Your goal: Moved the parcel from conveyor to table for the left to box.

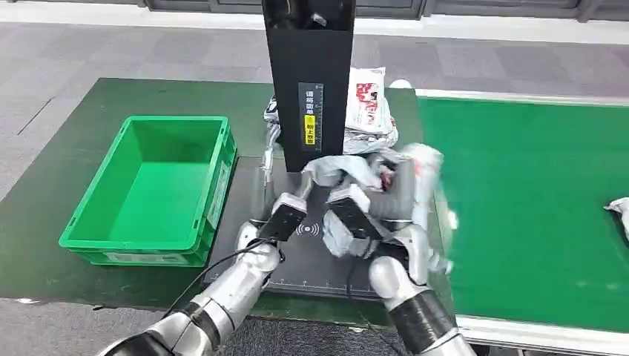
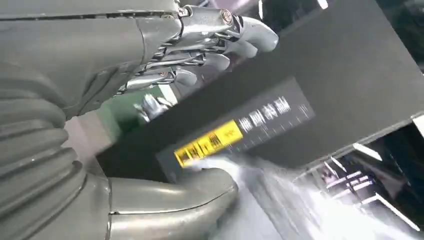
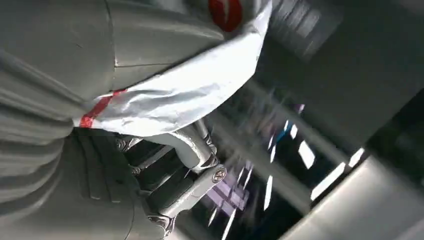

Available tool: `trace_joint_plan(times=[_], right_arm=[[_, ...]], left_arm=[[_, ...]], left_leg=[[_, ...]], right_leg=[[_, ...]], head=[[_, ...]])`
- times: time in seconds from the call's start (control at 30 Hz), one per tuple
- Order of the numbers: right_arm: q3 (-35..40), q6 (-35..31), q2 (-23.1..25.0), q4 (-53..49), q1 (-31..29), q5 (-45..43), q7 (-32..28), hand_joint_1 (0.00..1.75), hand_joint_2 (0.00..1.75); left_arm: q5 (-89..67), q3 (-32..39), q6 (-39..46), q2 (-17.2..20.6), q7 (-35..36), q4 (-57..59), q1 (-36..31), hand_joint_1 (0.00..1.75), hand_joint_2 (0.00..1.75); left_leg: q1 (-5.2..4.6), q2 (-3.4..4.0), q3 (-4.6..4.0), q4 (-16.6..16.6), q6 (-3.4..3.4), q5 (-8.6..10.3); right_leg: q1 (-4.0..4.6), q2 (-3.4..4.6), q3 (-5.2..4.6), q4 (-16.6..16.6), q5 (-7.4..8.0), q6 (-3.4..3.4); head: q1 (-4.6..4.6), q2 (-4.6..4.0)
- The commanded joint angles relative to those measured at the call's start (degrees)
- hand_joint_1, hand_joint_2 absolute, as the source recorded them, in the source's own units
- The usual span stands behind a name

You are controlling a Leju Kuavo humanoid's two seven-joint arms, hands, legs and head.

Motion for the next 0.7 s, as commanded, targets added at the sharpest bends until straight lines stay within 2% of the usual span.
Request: trace_joint_plan(times=[0.03, 0.17, 0.27, 0.3, 0.33, 0.43, 0.7], right_arm=[[10.30, 1.41, 0.73, 9.44, -6.83, -5.10, -1.45, 1.75, 1.75], [10.13, 1.63, 0.32, 11.98, -7.53, -8.46, -3.54, 1.75, 1.75], [10.79, 1.93, 0.35, 14.01, -8.50, -9.33, -2.82, 1.75, 1.75], [11.14, 2.22, 0.30, 15.16, -8.90, -9.03, -1.40, 0.03, 1.75], [11.58, 2.27, 0.20, 16.64, -9.34, -7.81, 0.91, 0.00, 0.00], [10.32, 2.46, 0.04, 18.83, -9.17, -8.87, 3.15, 0.00, 0.00], [8.57, 1.61, -1.43, 18.67, -7.49, -11.57, 3.22, 0.00, 0.00]], left_arm=[[0.89, -3.79, -0.19, -0.21, -0.79, 7.28, -4.38, 0.00, 1.75], [1.11, -3.96, -0.46, -0.20, -0.79, 8.05, -4.66, 0.00, 1.75], [1.22, -4.43, -0.06, -0.29, -0.79, 8.12, -4.66, 0.00, 1.75], [1.33, -4.65, 0.14, -0.27, -0.79, 8.16, -4.66, 0.00, 1.75], [1.50, -4.68, 0.49, -0.20, -0.79, 8.40, -4.78, 0.00, 1.75], [1.83, -4.34, 0.70, 0.15, -0.79, 9.26, -4.90, 0.00, 1.75], [1.65, -4.21, 0.93, 0.59, -0.79, 9.80, -4.57, 0.00, 1.75]], left_leg=[[0.03, 0.14, 0.17, -0.05, 0.01, -0.07], [-0.01, 0.00, 0.06, -0.03, 0.02, -0.03], [0.04, 0.01, 0.13, -0.05, 0.03, -0.02], [0.01, 0.02, 0.10, -0.03, 0.03, -0.03], [-0.01, 0.01, 0.02, 0.00, 0.02, -0.03], [0.01, 0.01, 0.08, -0.02, 0.02, -0.02], [0.02, -0.06, 0.15, -0.06, 0.03, -0.02]], right_leg=[[0.03, 0.24, 0.13, -0.08, 0.01, -0.02], [-0.01, 0.07, 0.06, -0.05, 0.00, 0.00], [0.03, 0.13, 0.14, -0.13, 0.03, -0.02], [-0.01, 0.12, 0.11, -0.09, 0.02, -0.02], [-0.03, 0.06, 0.03, -0.04, 0.01, 0.00], [-0.01, 0.08, 0.09, -0.08, 0.02, -0.01], [0.01, 0.05, 0.16, -0.13, 0.02, 0.01]], head=[[0.02, 0.00], [0.00, 0.00], [0.02, 0.00], [0.00, 0.00], [0.00, 0.00], [0.00, 0.00], [0.00, 0.00]])
